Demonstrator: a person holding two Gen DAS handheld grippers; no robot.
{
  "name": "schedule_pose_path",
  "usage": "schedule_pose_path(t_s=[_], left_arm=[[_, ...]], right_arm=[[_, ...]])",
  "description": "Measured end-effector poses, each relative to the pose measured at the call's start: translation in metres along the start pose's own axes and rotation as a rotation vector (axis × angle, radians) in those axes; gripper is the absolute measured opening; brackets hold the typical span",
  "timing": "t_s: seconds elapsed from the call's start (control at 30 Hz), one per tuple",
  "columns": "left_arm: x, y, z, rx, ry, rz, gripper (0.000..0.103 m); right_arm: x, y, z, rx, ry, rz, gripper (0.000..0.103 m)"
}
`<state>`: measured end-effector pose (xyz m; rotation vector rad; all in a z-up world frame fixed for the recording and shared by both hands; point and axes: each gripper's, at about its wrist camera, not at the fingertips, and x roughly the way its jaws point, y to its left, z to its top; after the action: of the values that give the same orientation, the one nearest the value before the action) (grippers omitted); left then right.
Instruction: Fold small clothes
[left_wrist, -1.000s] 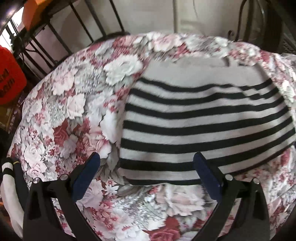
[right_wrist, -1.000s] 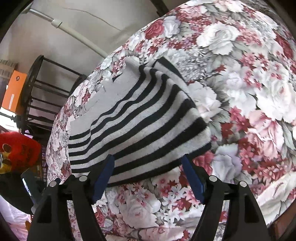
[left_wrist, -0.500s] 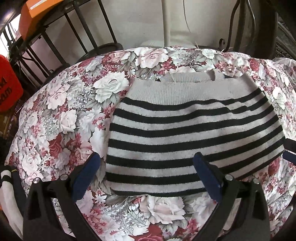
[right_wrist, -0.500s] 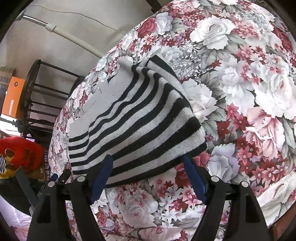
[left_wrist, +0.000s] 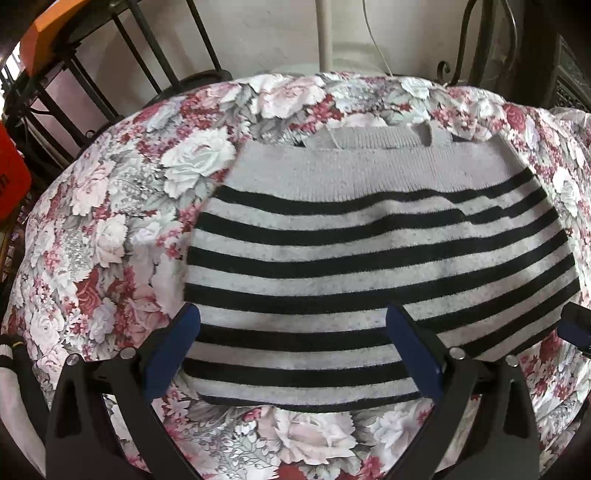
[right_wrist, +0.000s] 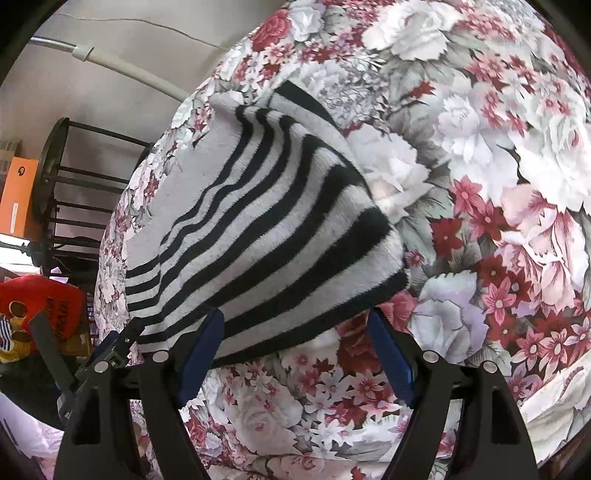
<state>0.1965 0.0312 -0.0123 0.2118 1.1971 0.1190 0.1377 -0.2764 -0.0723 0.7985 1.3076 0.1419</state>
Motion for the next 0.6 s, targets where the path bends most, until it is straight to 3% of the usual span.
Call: schedule_pose_path(t_s=[0.27, 0.4, 0.53, 0.6], left_arm=[[0.020, -0.024, -0.003, 0.007, 0.075, -0.058, 0.098], [0.038, -0.040, -0.010, 0.051, 0.131, -0.036, 0.098], [0.049, -0.036, -0.013, -0.002, 0.168, -0.069, 0.099], [0.051, -0.030, -0.014, -0.034, 0.188, -0.105, 0.099]], right_arm=[[0.008, -0.015, 0.007, 0.063, -0.032, 0.048, 0.080], [0.018, -0.022, 0.014, 0.115, -0.079, 0.053, 0.080], [0.029, -0.026, 0.020, 0.156, -0.155, 0.031, 0.080], [0.030, -0.023, 0.018, 0.166, -0.200, -0.005, 0.073]])
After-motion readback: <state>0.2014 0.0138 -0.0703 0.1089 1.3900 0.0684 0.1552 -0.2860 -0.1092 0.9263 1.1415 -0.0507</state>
